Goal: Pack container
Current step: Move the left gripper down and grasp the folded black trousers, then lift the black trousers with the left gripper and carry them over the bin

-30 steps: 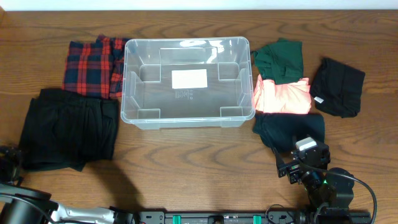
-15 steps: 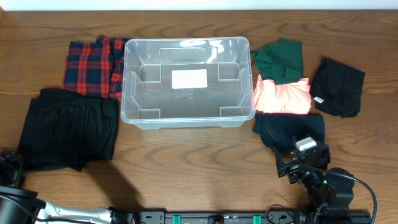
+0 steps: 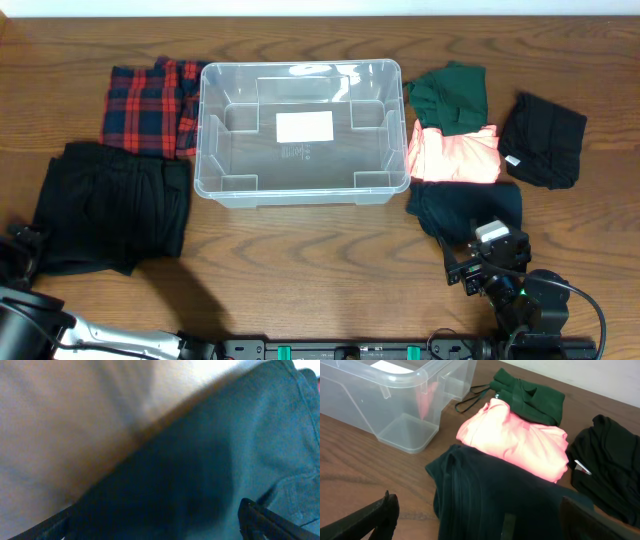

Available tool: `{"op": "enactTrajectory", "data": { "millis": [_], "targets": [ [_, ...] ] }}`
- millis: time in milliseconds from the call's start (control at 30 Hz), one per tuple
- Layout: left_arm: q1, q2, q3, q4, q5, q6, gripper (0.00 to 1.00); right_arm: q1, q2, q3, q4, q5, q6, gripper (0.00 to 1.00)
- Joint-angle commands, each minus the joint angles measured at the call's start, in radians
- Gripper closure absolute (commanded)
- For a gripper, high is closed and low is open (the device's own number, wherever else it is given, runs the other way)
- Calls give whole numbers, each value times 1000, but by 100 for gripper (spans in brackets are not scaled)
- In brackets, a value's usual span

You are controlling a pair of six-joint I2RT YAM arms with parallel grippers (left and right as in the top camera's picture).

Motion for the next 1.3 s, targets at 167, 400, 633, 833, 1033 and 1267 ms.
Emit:
{"op": "enactTrajectory", "data": {
  "millis": [167,400,633,833,1033,1267],
  "targets": [
    [-53,22,-5,-29,15,14,30,-14,-6,-2,-1,3,11,1],
    [-52,14,-5,-91,17,-47,90,-14,-6,-2,-1,3,11,1],
    [-52,-108,-5,-135,247,-132,94,-14,-6,-2,-1,3,11,1],
    [-64,-383,-2,-116,383,-252,94,-14,-6,-2,-1,3,11,1],
    [-121,-698,0,11,460,-471,94,-14,-6,-2,-1,3,11,1],
    [-305,-926,0,413,463,-919,94,-14,-6,-2,-1,3,11,1]
  ]
}}
